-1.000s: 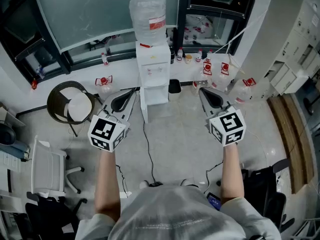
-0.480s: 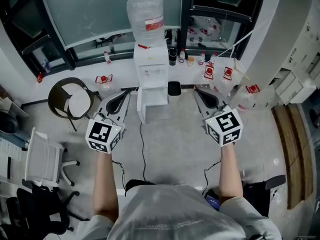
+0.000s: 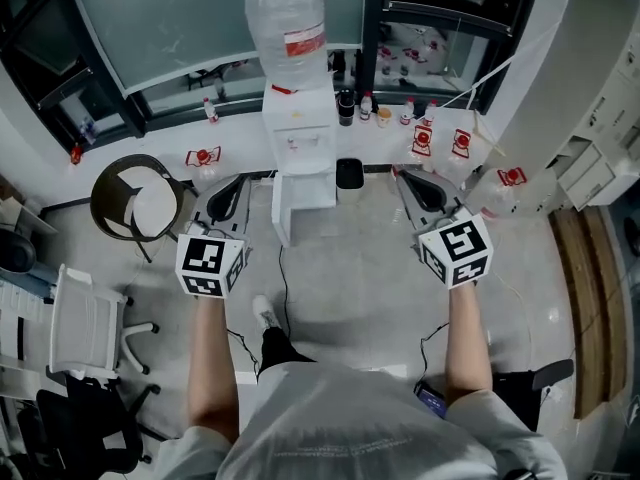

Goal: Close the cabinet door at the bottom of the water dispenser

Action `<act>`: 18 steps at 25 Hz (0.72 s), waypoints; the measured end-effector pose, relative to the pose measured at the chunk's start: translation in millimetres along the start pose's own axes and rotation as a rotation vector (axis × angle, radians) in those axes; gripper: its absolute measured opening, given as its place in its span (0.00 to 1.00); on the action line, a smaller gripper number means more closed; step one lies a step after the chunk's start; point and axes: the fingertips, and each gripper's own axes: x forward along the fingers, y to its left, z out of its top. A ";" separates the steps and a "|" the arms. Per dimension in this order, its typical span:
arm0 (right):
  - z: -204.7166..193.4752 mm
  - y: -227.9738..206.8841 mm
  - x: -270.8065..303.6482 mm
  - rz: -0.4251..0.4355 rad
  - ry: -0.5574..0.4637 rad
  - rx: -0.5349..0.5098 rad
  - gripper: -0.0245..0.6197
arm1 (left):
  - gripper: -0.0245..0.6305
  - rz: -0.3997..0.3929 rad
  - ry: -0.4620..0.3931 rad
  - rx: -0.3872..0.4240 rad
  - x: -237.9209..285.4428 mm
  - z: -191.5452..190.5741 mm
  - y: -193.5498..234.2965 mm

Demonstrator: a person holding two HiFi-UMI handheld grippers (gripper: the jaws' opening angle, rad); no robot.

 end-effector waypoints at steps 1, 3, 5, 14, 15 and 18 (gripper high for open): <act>-3.2 -2.0 10.3 -0.019 0.017 -0.024 0.08 | 0.07 -0.005 0.006 0.013 10.4 -8.0 8.5; -8.9 -7.9 36.3 -0.062 0.053 -0.083 0.08 | 0.07 -0.016 -0.006 0.051 33.6 -21.3 28.5; -10.6 -16.1 67.3 -0.098 0.064 -0.089 0.08 | 0.07 -0.028 -0.019 0.093 58.9 -33.7 52.6; 21.6 -33.7 222.3 -0.221 0.050 -0.001 0.08 | 0.07 -0.121 -0.050 0.061 154.0 -71.6 191.2; 20.7 -33.3 237.4 -0.228 0.057 0.006 0.08 | 0.07 -0.135 -0.045 0.046 163.2 -77.7 202.1; 19.6 -30.1 280.2 -0.242 0.073 0.013 0.08 | 0.07 -0.163 -0.032 0.017 187.0 -92.7 233.2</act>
